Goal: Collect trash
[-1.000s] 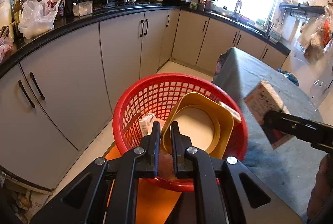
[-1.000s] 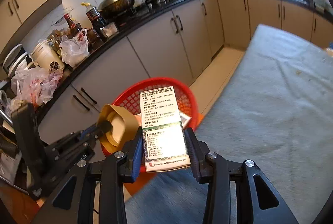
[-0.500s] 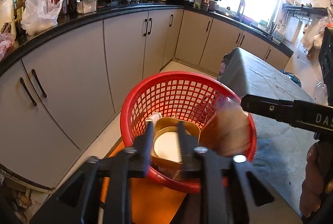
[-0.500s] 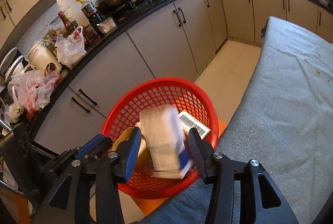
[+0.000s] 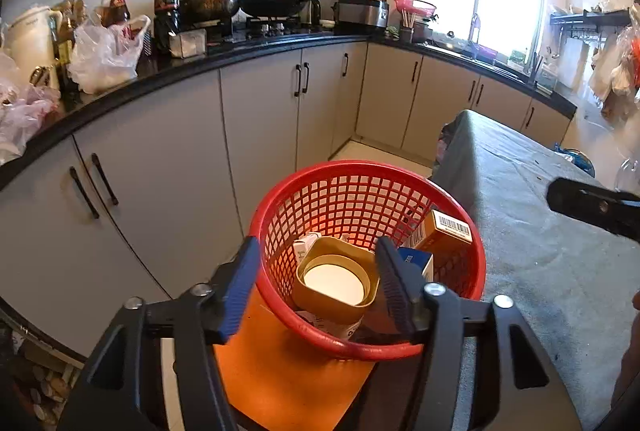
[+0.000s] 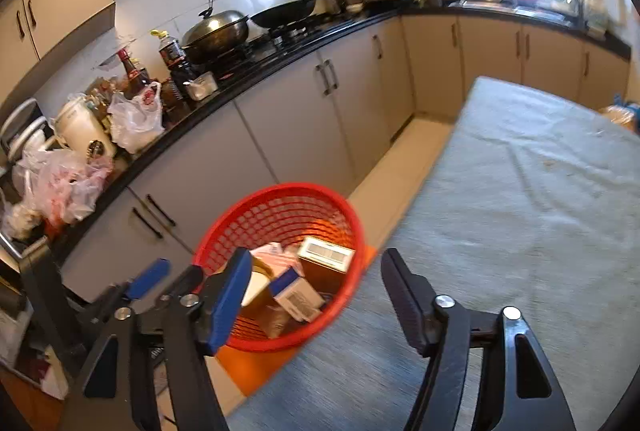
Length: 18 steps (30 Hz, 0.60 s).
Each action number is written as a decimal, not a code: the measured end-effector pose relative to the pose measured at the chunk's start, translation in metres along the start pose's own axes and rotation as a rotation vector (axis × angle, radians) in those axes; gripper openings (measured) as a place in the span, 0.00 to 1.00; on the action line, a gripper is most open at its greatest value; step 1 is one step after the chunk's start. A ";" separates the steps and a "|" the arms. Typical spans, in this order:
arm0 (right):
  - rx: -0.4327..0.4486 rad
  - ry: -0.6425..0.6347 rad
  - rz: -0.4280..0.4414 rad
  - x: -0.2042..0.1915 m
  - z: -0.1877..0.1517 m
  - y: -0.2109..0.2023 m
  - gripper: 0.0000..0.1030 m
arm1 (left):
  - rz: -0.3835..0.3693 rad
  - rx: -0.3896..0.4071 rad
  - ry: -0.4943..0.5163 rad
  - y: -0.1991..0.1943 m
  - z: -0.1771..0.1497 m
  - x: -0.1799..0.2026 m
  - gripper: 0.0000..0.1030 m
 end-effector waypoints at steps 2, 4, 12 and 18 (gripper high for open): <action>0.007 -0.001 -0.026 0.004 -0.009 -0.008 0.78 | 0.024 0.018 0.005 -0.006 -0.002 0.003 0.69; 0.010 0.000 -0.049 0.009 -0.019 -0.013 0.81 | 0.055 0.044 0.008 -0.016 -0.006 0.008 0.75; 0.044 -0.009 -0.244 0.034 -0.078 -0.048 0.90 | 0.199 0.133 0.100 -0.058 -0.037 0.037 1.00; 0.062 0.045 -0.350 0.053 -0.124 -0.080 0.92 | 0.250 0.144 0.175 -0.066 -0.065 0.056 1.00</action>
Point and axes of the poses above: each gripper's, at about its wrist camera, not at the fingertips, and y roughly the way its jaws point, x to its right, z to its top, the point moved 6 cm from there along y, roughly the way its jaws point, and after that the axes turned 14 degrees about -x, right-handed, at the moved point
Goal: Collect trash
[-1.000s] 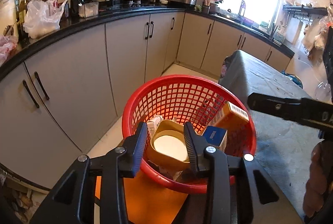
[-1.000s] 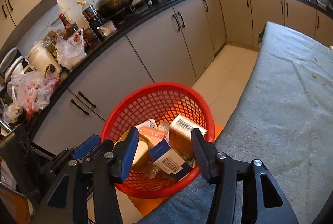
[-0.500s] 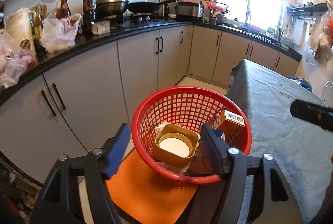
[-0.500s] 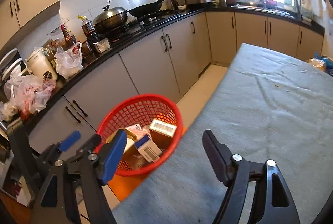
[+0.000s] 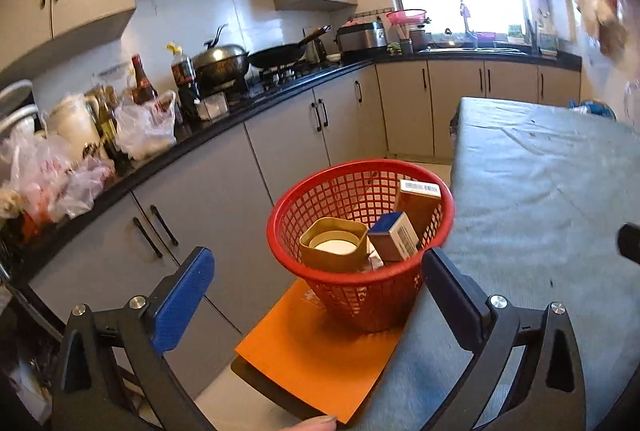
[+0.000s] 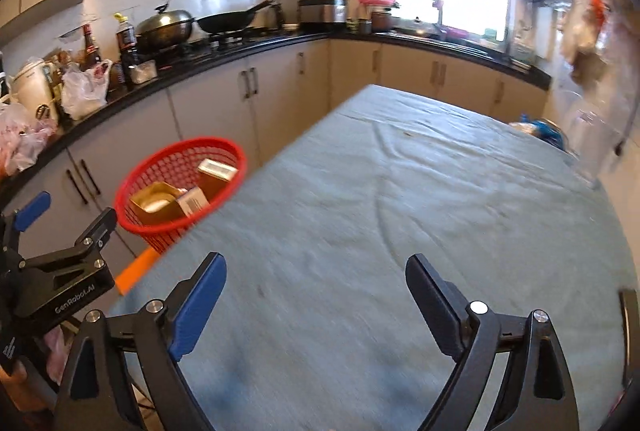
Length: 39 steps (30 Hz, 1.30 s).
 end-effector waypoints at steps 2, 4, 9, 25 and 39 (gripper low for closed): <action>0.013 0.006 -0.018 0.004 -0.011 -0.008 0.92 | -0.015 0.007 0.019 -0.006 -0.007 0.007 1.00; 0.027 0.007 -0.053 0.008 -0.019 -0.015 0.93 | -0.011 0.020 0.029 -0.013 -0.013 0.011 1.00; 0.060 0.005 -0.150 0.017 -0.027 -0.023 0.95 | -0.010 0.051 0.014 -0.024 -0.019 0.013 1.00; 0.050 -0.006 -0.161 0.013 -0.034 -0.018 0.96 | -0.018 0.021 -0.029 -0.014 -0.022 0.011 1.00; 0.032 -0.024 -0.179 0.006 -0.034 -0.011 0.97 | -0.027 -0.013 -0.028 0.001 -0.026 0.012 1.00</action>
Point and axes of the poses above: each gripper's, at about its wrist camera, not at the fingertips, and y roughly the way its jaws point, x to its right, z to its top, the point moved 6 cm from there along y, roughly the way its jaws point, and after that the axes turned 14 degrees about -x, right-handed, at the moved point
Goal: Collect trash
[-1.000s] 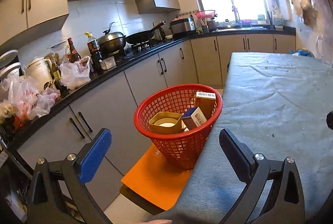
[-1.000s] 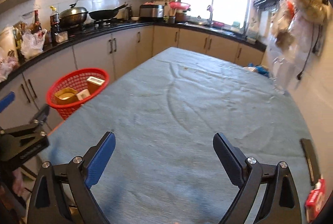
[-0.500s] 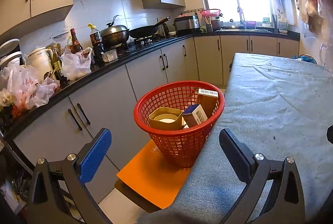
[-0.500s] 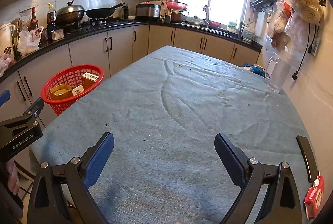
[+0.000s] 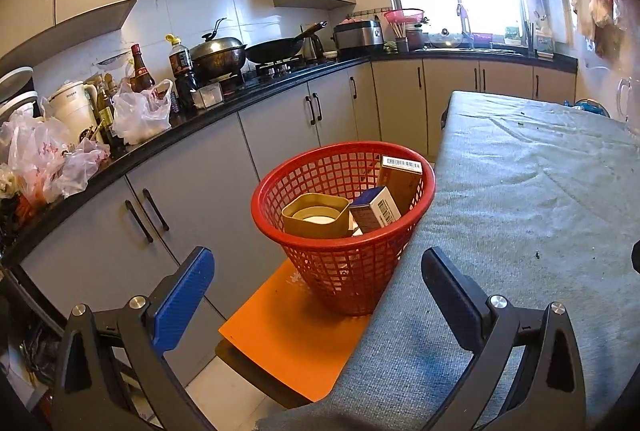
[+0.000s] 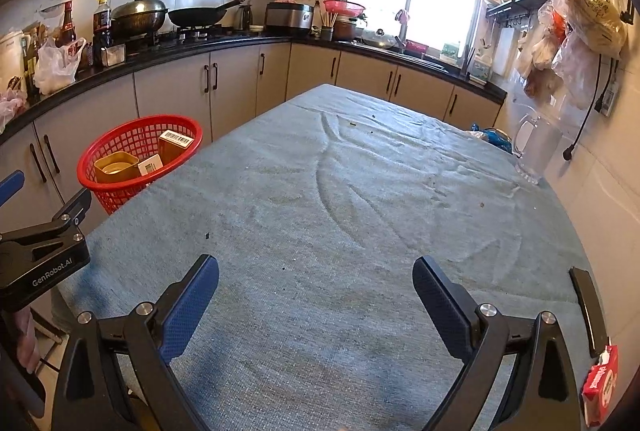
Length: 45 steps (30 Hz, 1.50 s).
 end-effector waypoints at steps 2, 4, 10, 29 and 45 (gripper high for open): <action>0.001 -0.002 -0.002 0.000 -0.001 0.000 0.97 | -0.002 -0.001 0.000 0.001 0.000 0.000 1.00; 0.002 -0.002 -0.004 -0.001 0.000 -0.001 0.97 | -0.003 -0.001 0.001 0.001 0.000 0.001 1.00; -0.003 -0.005 -0.006 -0.001 0.000 -0.001 0.97 | -0.002 0.000 0.004 0.001 0.000 0.001 1.00; -0.004 -0.008 -0.016 0.000 -0.002 -0.002 0.97 | -0.006 0.007 0.001 -0.003 0.002 0.004 1.00; -0.010 -0.019 -0.025 -0.004 0.000 -0.002 0.97 | -0.009 0.010 -0.007 -0.003 0.002 0.003 1.00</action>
Point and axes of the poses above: each gripper's, at about its wrist camera, not at the fingertips, and y roughly the way its jaws point, x to its right, z to its top, the point moved 6 cm from there along y, roughly the way its jaws point, and after that the axes turned 14 degrees about -x, right-handed, at the moved point
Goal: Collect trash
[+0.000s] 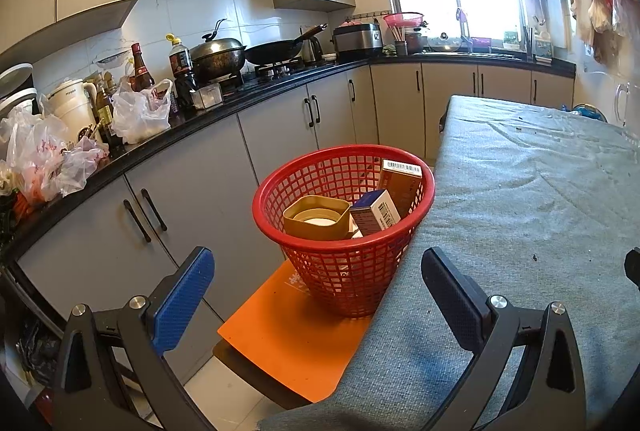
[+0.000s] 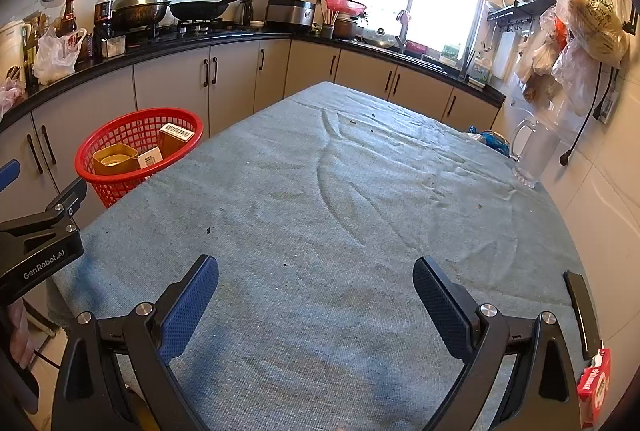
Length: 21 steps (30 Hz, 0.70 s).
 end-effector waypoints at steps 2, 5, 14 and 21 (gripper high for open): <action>0.000 0.000 0.000 0.000 0.000 0.000 0.97 | 0.000 0.000 0.000 0.000 0.000 0.000 1.00; 0.000 0.000 -0.001 0.000 0.000 0.000 0.97 | 0.000 0.000 -0.001 0.000 0.000 0.000 1.00; 0.000 0.000 -0.001 -0.001 -0.001 -0.001 0.97 | -0.001 0.001 -0.001 -0.001 0.000 0.000 1.00; -0.001 0.002 0.000 -0.002 -0.002 0.000 0.97 | -0.003 0.002 0.002 -0.001 -0.001 0.000 1.00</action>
Point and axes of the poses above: each gripper's, at about its wrist camera, not at the fingertips, and y roughly the way its jaws point, x to its right, z to its top, the point moved 6 cm from there along y, roughly the way its jaws point, and after that the axes turned 14 degrees about -x, right-handed, at the moved point
